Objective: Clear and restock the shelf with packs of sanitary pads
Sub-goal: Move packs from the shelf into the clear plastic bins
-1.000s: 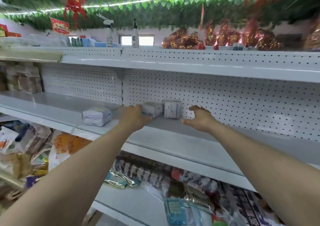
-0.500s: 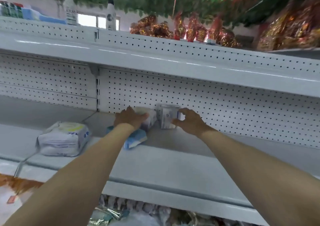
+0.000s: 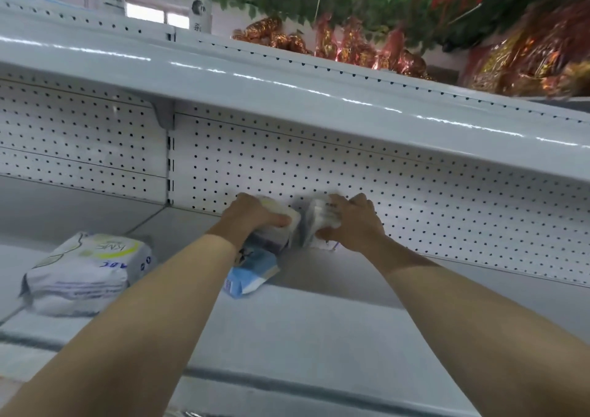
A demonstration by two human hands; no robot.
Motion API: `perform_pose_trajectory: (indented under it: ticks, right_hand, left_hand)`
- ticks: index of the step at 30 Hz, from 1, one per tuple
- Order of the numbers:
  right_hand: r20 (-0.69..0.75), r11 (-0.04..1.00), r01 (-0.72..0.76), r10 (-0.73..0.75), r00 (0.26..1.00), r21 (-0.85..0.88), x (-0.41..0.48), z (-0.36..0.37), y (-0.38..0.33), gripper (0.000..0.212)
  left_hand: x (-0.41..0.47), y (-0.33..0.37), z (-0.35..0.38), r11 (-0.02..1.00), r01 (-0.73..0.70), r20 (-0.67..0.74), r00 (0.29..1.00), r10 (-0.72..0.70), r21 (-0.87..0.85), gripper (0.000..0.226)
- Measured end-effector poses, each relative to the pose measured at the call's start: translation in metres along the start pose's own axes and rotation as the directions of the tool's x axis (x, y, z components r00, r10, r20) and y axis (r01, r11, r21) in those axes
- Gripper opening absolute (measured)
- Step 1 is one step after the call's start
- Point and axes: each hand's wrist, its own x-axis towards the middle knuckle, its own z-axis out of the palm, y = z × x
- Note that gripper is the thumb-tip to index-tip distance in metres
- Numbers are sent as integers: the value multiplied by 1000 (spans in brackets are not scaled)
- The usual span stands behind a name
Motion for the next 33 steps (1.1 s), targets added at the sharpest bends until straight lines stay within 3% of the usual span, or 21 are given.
perform_pose_trajectory:
  ticks: [2, 5, 9, 12, 15, 18, 20, 23, 29, 31, 33]
  right_hand:
    - [-21, 998, -32, 31, 999, -47, -6, -2, -1, 86]
    - [-116, 994, -63, 52, 992, -88, -25, -4, -1, 78]
    - [-135, 973, -140, 166, 977, 183, -62, -15, 14, 73]
    - [-46, 887, -272, 310, 950, 373, -100, -39, 31, 73]
    - [-43, 805, -265, 337, 940, 531, -148, -54, 53, 63]
    - [-70, 748, -236, 352, 933, 621, -202, -63, 74, 61]
    - [-57, 723, -228, 347, 936, 652, -240, -73, 83, 59]
    - [-44, 712, -200, 308, 950, 673, -294, -84, 89, 52]
    - [124, 668, -300, 298, 946, 681, -389, -64, 86, 79]
    - [193, 602, -338, 294, 936, 723, -416, -50, 81, 70]
    - [269, 464, -380, 289, 919, 800, -438, -32, 77, 60]
  left_hand:
    - [-3, 2, -2, 1000, 26, 28, 999, -25, -9, 118]
    - [-15, 6, -2, 998, 1, -4, 1000, -1, 56, 115]
    - [-49, 16, 3, 986, -106, -190, 973, 129, 125, 105]
    - [-81, 33, 3, 990, -140, -194, 972, 133, -23, 106]
    - [-120, 49, 9, 970, -53, -126, 992, 23, -235, 106]
    - [-176, 52, 26, 794, -17, -60, 998, -24, -607, 73]
    - [-214, 43, 35, 656, 9, -26, 999, -43, -755, 67]
    - [-269, 22, 44, 569, 82, 39, 995, -88, -818, 86]
    - [-370, -30, 60, 461, 191, 145, 980, -134, -866, 57]
    - [-395, -51, 63, 450, 233, 166, 969, -182, -862, 53]
    - [-420, -72, 65, 426, 288, 206, 952, -228, -858, 55]
